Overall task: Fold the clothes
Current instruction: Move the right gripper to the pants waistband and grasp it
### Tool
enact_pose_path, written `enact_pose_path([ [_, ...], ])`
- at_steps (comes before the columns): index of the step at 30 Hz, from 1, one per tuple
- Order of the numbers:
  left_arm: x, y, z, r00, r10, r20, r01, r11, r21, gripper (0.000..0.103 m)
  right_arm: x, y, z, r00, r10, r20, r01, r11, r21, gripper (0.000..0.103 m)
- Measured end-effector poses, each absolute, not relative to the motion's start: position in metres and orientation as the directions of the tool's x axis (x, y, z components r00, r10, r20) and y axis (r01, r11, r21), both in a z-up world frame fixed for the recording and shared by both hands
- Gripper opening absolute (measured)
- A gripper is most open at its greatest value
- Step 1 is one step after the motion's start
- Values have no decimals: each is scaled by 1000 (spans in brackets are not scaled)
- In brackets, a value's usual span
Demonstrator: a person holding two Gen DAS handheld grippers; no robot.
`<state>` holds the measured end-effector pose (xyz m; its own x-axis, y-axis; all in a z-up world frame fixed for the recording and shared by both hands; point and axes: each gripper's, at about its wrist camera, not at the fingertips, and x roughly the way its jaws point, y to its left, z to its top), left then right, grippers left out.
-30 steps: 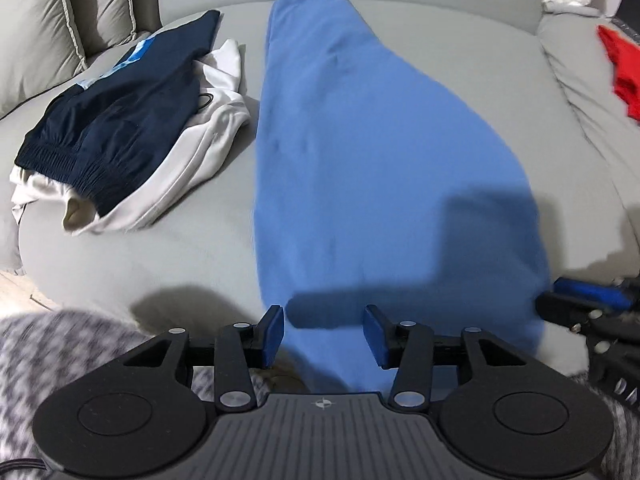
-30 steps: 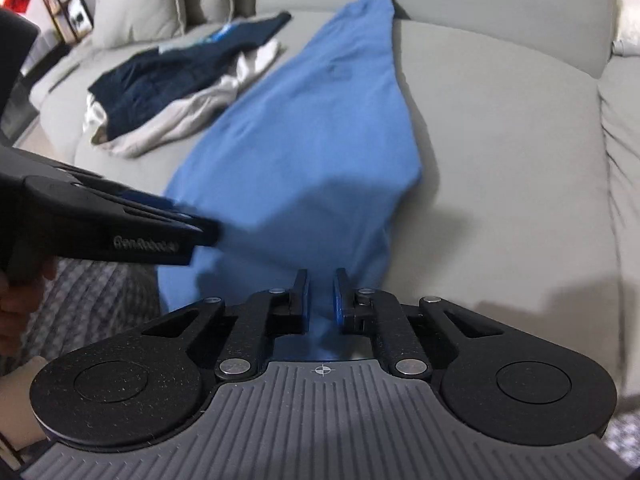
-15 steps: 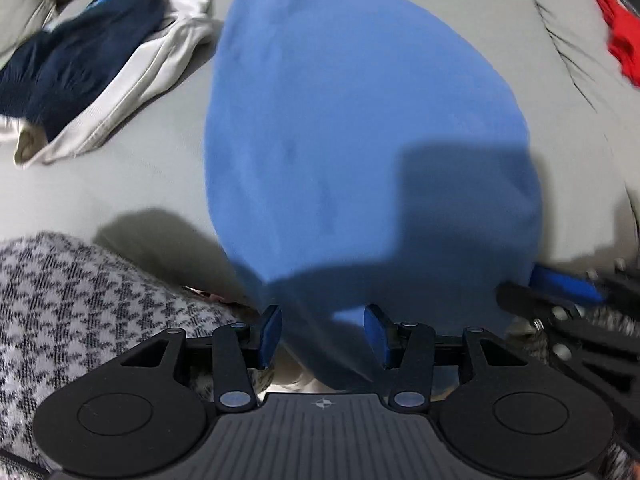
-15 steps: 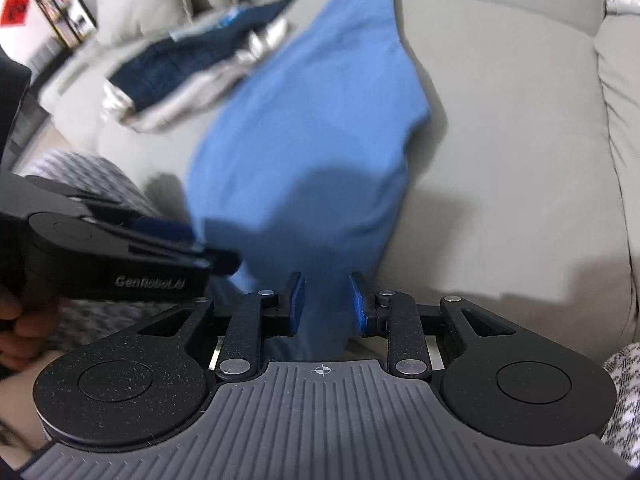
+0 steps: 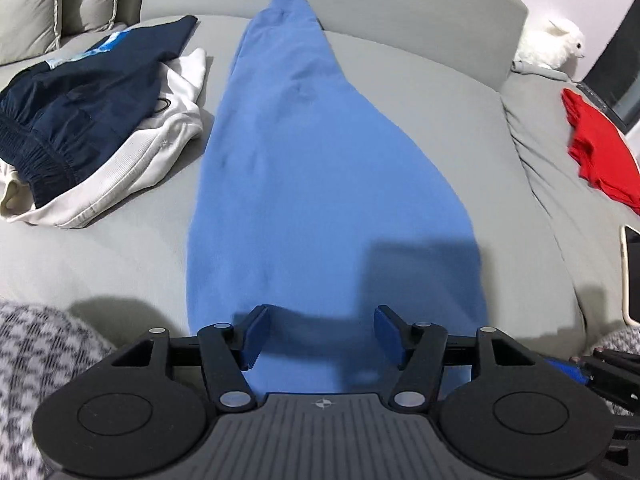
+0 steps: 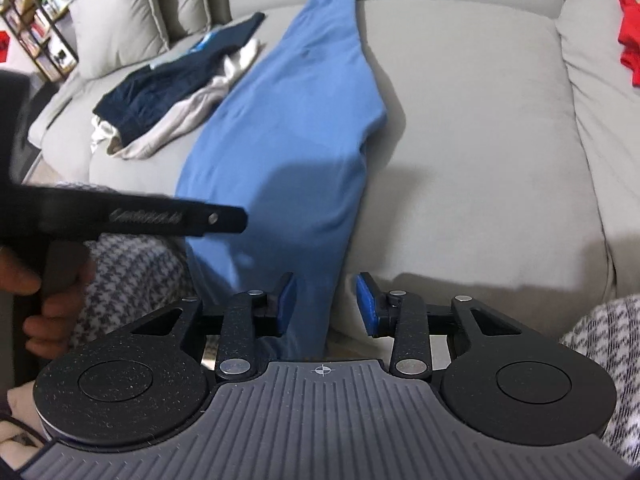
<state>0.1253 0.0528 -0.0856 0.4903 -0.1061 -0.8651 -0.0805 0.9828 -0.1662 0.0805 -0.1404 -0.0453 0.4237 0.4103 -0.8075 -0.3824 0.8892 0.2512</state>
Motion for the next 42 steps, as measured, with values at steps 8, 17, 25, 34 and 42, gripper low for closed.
enact_pose_path([
  [8,101,41,-69,446,-99,-890,9,994,-106,63,99,-130,-60,420,344,-840,-379,907,182,35],
  [17,65,60,-56,457,-121,-881,-61,984,-167,67,75,-165,-41,290,460,-839,-454,838,302,56],
  [25,68,62,-60,470,-120,-874,-94,978,-185,66,90,-142,-83,129,460,-878,-531,780,331,55],
  [34,66,67,-58,493,-128,-861,-122,969,-214,66,96,-102,-125,76,463,-883,-656,691,306,40],
  [42,61,73,-53,528,-126,-840,-153,958,-240,66,94,-96,-133,24,475,-880,-665,665,341,12],
])
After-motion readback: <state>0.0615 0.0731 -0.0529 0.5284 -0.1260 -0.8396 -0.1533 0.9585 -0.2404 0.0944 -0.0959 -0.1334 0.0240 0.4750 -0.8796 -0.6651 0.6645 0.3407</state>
